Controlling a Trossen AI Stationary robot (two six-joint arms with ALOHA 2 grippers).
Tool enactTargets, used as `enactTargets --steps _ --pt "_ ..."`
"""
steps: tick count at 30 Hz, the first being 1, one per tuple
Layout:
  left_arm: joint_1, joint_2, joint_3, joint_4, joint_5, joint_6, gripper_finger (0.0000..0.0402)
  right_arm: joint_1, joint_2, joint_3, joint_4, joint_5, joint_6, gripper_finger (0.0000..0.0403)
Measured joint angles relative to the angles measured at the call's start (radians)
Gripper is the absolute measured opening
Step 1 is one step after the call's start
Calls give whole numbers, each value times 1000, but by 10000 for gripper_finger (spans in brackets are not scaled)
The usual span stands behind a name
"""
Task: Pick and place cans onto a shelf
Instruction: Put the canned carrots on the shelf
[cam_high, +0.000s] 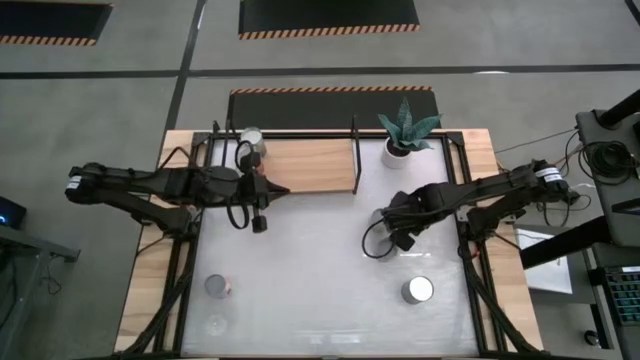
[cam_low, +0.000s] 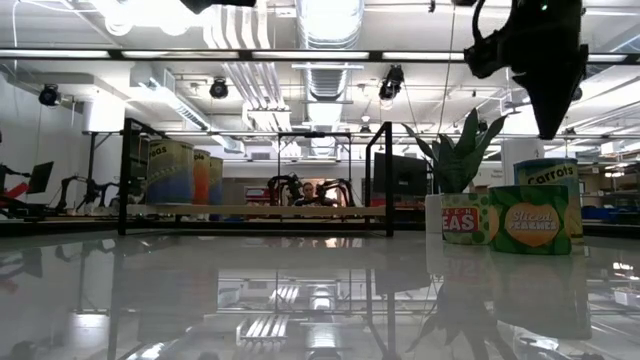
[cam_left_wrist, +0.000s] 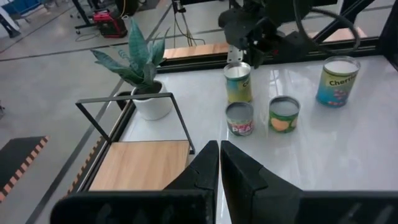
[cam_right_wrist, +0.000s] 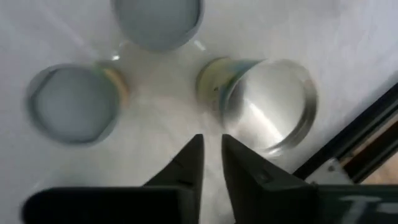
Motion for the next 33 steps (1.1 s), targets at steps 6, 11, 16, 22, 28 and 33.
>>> enactTargets --steps 6,11,16,22,28,33 --pt "0 0 0 2 -1 5 0 -5 18 -43 12 58 -97 119" --pt "0 0 0 2 -1 5 0 -6 18 -79 37 81 -103 146" --pt "0 0 0 2 -1 5 0 -6 19 -120 82 87 -107 133" --pt "0 0 0 2 -1 5 0 -6 16 -141 81 97 -107 54" --pt "0 0 0 2 -1 5 0 -6 15 -136 79 92 -127 12" --pt "0 0 0 1 -2 8 0 -6 12 -83 40 102 -142 8"
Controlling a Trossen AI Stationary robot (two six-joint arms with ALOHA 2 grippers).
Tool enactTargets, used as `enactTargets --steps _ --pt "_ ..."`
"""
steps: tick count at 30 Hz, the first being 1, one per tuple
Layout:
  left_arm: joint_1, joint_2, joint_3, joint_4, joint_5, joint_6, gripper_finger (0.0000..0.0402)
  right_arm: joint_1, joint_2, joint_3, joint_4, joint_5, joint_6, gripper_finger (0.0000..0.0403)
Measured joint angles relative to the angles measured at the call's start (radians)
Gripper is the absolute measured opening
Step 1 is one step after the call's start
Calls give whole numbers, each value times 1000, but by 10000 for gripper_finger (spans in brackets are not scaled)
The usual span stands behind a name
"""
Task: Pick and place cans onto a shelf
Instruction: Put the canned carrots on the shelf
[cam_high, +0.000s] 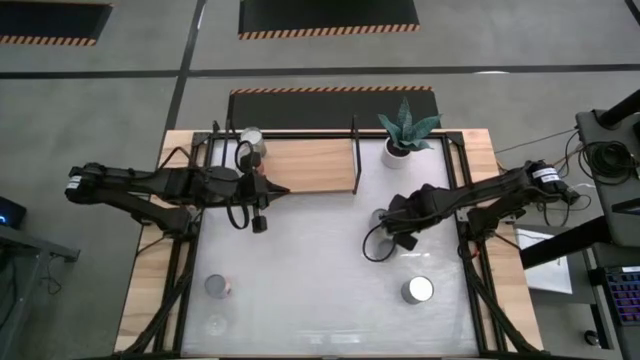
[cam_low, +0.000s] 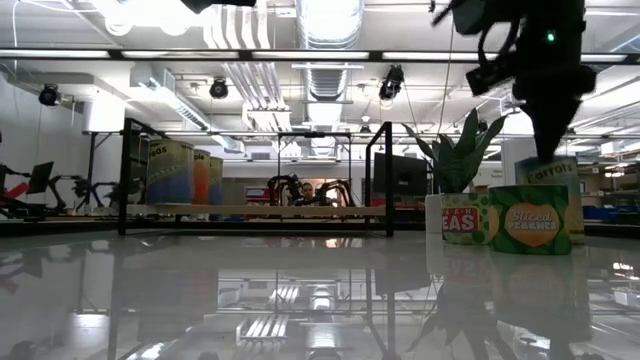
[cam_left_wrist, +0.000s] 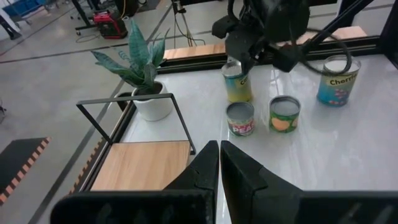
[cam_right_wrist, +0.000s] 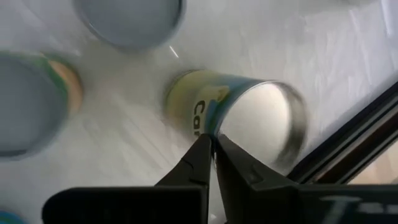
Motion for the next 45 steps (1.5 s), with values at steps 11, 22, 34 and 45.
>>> enactTargets --steps 11,22,34,45 --pt "0 -3 0 1 0 0 0 0 -8 127 -56 39 -49 8" --pt "4 -27 -25 53 -2 56 0 5 -7 312 -77 84 -150 8" --pt "4 -205 -243 298 -1 69 0 4 100 491 194 54 -450 8" --pt "4 -385 -333 367 0 83 0 -97 432 841 273 57 -821 8"
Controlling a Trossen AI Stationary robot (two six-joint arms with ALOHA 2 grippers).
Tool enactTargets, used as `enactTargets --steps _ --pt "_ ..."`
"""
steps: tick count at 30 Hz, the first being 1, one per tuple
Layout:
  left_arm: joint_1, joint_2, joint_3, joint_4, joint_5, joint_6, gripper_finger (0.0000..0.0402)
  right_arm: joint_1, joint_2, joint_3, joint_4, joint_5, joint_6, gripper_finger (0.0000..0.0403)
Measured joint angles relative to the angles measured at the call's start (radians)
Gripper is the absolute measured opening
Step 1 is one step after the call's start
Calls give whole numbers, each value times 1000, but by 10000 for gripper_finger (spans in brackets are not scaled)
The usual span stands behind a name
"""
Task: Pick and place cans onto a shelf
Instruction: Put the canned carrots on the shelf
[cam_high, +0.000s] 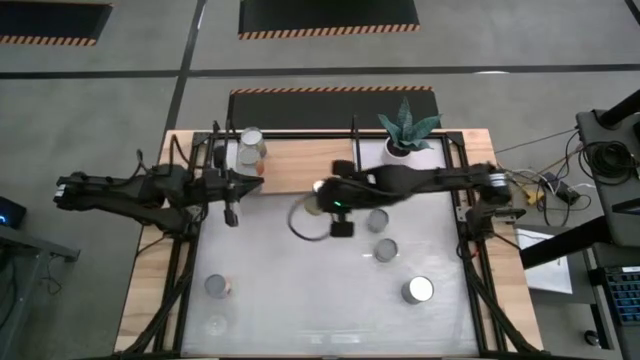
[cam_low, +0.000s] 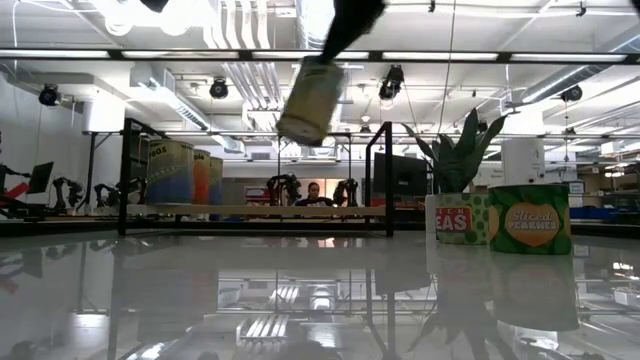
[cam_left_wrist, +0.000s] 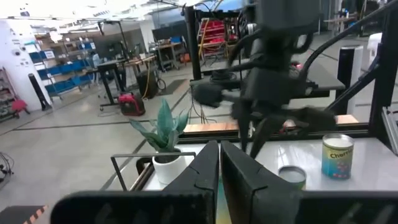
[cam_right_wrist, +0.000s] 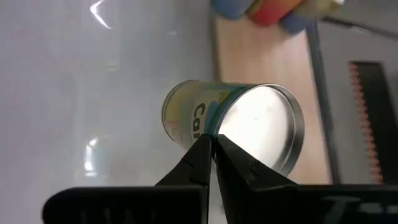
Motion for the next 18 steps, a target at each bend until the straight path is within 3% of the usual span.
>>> enactTargets --steps 10,18 --pt "0 -74 -21 -14 3 -15 0 -137 319 334 22 3 -193 8" --pt "0 -72 -22 -32 4 -19 0 -179 452 460 30 2 -235 8"
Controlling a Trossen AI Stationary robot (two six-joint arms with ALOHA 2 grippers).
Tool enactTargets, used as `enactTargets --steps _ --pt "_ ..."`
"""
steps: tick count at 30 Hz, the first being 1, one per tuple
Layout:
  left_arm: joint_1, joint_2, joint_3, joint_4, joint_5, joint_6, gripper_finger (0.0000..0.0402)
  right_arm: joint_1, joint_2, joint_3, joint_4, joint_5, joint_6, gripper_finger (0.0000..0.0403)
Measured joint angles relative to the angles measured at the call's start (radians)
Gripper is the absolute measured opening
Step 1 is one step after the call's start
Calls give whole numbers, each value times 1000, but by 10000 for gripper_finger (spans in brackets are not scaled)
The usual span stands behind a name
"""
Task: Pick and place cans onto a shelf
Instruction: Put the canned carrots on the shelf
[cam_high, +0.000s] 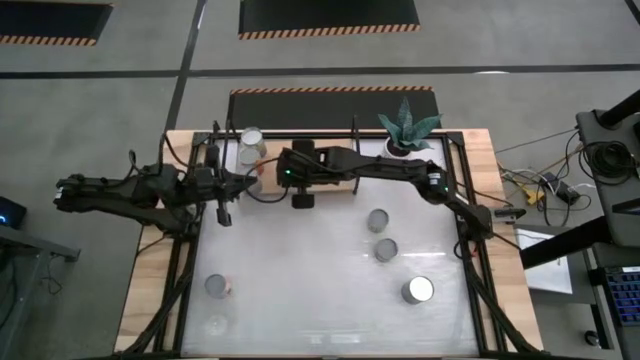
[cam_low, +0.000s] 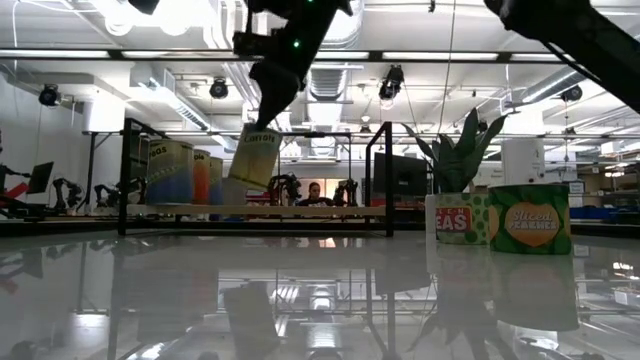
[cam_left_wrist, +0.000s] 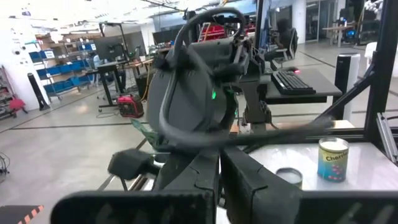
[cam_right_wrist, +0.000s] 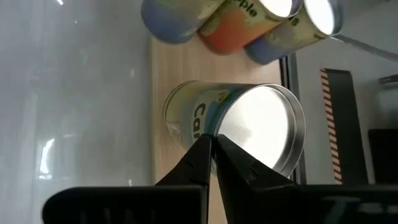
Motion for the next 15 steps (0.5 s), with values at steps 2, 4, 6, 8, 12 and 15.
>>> enactTargets --steps 2,4,6,8,12,15 --pt "0 0 0 -2 0 0 0 -3 12 1 -1 -1 -3 8" --pt "0 0 0 -1 0 0 0 -4 18 1 0 -1 -5 8" --pt "0 0 0 -1 0 0 0 -4 18 1 2 -1 -8 8" --pt "0 0 0 0 0 0 0 -3 18 1 4 -2 -16 8" --pt "0 0 0 0 0 0 0 -3 19 1 4 -2 -16 9" --pt "0 0 0 1 0 0 0 -5 19 1 4 -2 -17 9"
